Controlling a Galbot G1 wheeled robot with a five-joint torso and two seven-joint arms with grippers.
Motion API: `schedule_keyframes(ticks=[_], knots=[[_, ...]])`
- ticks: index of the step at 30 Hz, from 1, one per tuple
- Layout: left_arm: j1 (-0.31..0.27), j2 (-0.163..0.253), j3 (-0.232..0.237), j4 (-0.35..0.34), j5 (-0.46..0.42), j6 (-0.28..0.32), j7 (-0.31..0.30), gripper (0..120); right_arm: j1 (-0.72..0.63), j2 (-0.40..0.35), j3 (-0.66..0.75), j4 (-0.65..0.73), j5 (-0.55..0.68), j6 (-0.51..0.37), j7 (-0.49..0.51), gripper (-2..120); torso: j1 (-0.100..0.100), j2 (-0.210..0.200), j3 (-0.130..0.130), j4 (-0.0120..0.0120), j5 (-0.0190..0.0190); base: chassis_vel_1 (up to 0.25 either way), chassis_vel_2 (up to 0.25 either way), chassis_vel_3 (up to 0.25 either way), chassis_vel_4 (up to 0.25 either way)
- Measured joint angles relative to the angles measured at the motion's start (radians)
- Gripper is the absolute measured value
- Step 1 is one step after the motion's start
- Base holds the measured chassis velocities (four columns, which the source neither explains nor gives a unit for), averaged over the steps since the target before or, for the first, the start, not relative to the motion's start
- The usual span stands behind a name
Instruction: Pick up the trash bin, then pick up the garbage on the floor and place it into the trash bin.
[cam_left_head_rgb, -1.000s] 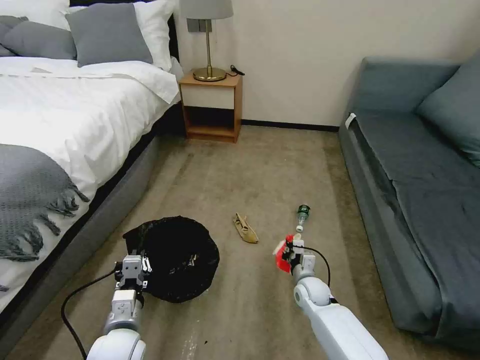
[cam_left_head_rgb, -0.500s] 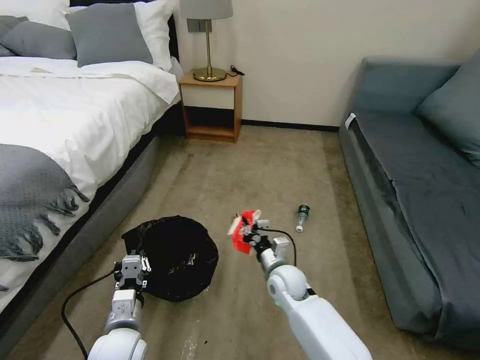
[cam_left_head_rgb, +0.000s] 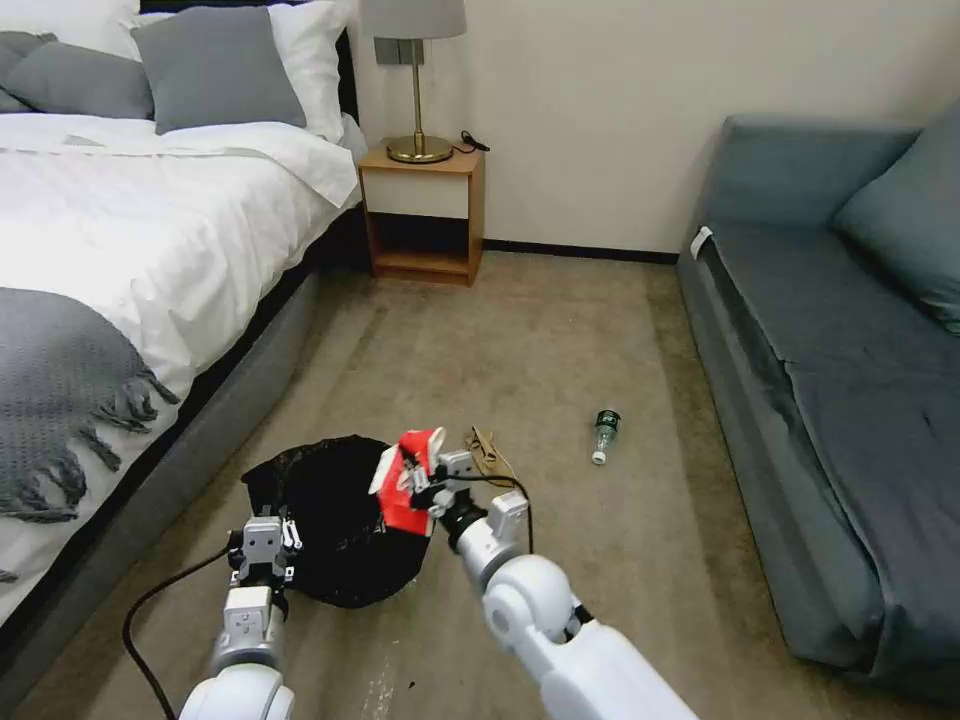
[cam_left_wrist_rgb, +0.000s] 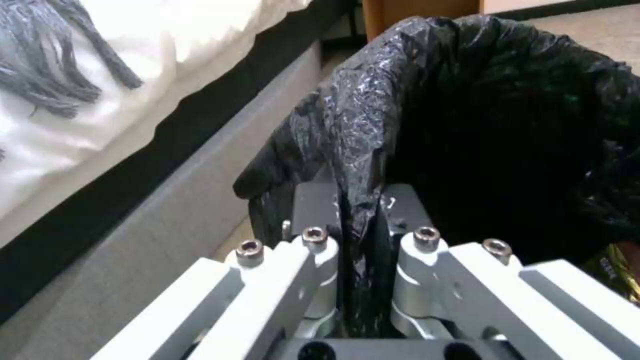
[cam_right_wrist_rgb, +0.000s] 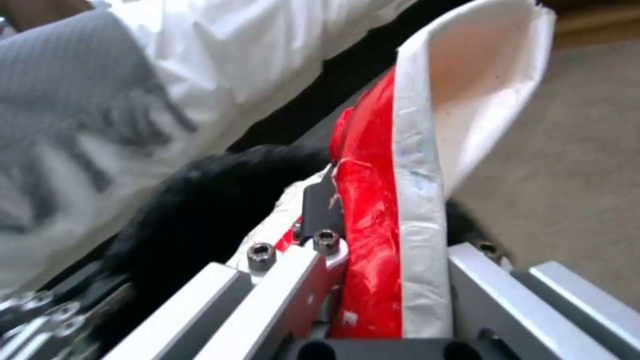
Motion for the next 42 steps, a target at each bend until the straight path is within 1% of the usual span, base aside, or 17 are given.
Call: schedule_keyframes(ticks=[8, 13, 22, 23, 24, 26, 27, 30, 31, 32, 34, 36, 37, 39, 40, 41, 42], knots=[[0.006, -0.004, 0.007, -0.007, 0.005, 0.001, 0.000, 6, 0.033, 0.047, -0.025, -0.131, -0.037, 0.013, -0.003, 2, 0.000, 0.000, 0.000, 0.0001, 0.0001, 0.000, 0.000, 0.000, 0.000], [0.013, -0.007, 0.010, -0.009, 0.008, 0.001, 0.000, 6, 0.050, 0.057, -0.025, -0.189, -0.050, 0.026, -0.007, 2, 0.000, 0.000, 0.000, 0.0000, 0.0001, 0.000, 0.000, 0.000, 0.000], [0.027, -0.007, 0.026, -0.026, 0.023, 0.001, 0.003, 6, 0.081, 0.102, -0.064, -0.306, -0.139, 0.045, -0.009, 2, 0.000, 0.000, 0.000, 0.0001, 0.0001, 0.000, 0.000, 0.000, 0.000], [0.028, -0.008, 0.027, -0.028, 0.024, 0.001, 0.004, 6, 0.083, 0.109, -0.074, -0.316, -0.147, 0.044, -0.008, 7, 0.000, 0.000, 0.000, 0.0000, 0.0001, 0.000, 0.000, 0.000, 0.000], [0.028, -0.008, 0.027, -0.028, 0.024, 0.001, 0.004, 6, 0.083, 0.109, -0.074, -0.316, -0.147, 0.044, -0.008, 7, 0.000, 0.000, 0.000, 0.0000, 0.0001, 0.000, 0.000, 0.000, 0.000], [0.029, -0.009, 0.026, -0.029, 0.025, 0.002, 0.004, 6, 0.085, 0.120, -0.089, -0.329, -0.168, 0.043, -0.005, 19, 0.000, 0.000, 0.000, 0.0001, 0.0001, 0.000, 0.000, 0.000, 0.000], [0.029, -0.009, 0.026, -0.029, 0.025, 0.002, 0.004, 6, 0.085, 0.120, -0.089, -0.329, -0.168, 0.043, -0.005, 19, 0.000, 0.000, 0.000, 0.0001, 0.0001, 0.000, 0.000, 0.000, 0.000], [0.028, -0.008, 0.019, -0.029, 0.023, 0.002, 0.005, 6, 0.082, 0.119, -0.093, -0.325, -0.175, 0.041, 0.001, 35, 0.000, 0.000, 0.000, 0.0000, 0.0001, 0.000, 0.000, 0.000, 0.000], [0.028, -0.008, 0.019, -0.029, 0.023, 0.002, 0.005, 6, 0.082, 0.119, -0.093, -0.325, -0.175, 0.041, 0.001, 35, 0.000, 0.000, 0.000, 0.0000, 0.0001, 0.000, 0.000, 0.000, 0.000], [0.026, -0.007, 0.016, -0.025, 0.021, 0.002, 0.005, 6, 0.081, 0.112, -0.090, -0.317, -0.175, 0.040, 0.002, 39, 0.000, 0.000, 0.000, 0.0001, 0.0002, 0.000, 0.000, 0.000, 0.000], [0.025, -0.007, 0.016, -0.023, 0.021, 0.002, 0.005, 6, 0.081, 0.109, -0.088, -0.314, -0.175, 0.040, 0.003, 42, 0.000, 0.000, 0.000, 0.0001, 0.0001, 0.000, 0.000, 0.000, 0.000], [0.022, -0.007, 0.017, -0.018, 0.018, 0.002, 0.006, 6, 0.077, 0.090, -0.075, -0.295, -0.169, 0.040, 0.004, 54, 0.000, 0.000, 0.000, 0.0001, 0.0002, 0.000, 0.000, 0.000, 0.000], [0.022, -0.007, 0.017, -0.018, 0.018, 0.002, 0.006, 6, 0.077, 0.090, -0.075, -0.295, -0.169, 0.040, 0.004, 54, 0.000, 0.000, 0.000, 0.0001, 0.0002, 0.000, 0.000, 0.000, 0.000], [0.017, -0.003, 0.018, -0.017, 0.015, 0.002, 0.006, 6, 0.068, 0.057, -0.060, -0.273, -0.166, 0.040, 0.003, 67, 0.000, 0.000, 0.000, 0.0000, 0.0001, 0.000, 0.000, 0.000, 0.000], [0.017, -0.003, 0.018, -0.017, 0.015, 0.002, 0.006, 6, 0.068, 0.057, -0.060, -0.273, -0.166, 0.040, 0.003, 67, 0.000, 0.000, 0.000, 0.0000, 0.0001, 0.000, 0.000, 0.000, 0.000], [0.013, -0.001, 0.017, -0.017, 0.012, 0.002, 0.006, 6, 0.064, 0.042, -0.051, -0.260, -0.164, 0.040, 0.002, 73, 0.000, 0.000, 0.000, -0.0001, 0.0002, 0.000, 0.000, 0.000, 0.000], [0.013, -0.001, 0.017, -0.017, 0.012, 0.002, 0.006, 6, 0.064, 0.042, -0.051, -0.260, -0.164, 0.040, 0.002, 73, 0.000, 0.000, 0.000, -0.0001, 0.0002, 0.000, 0.000, 0.000, 0.000]])
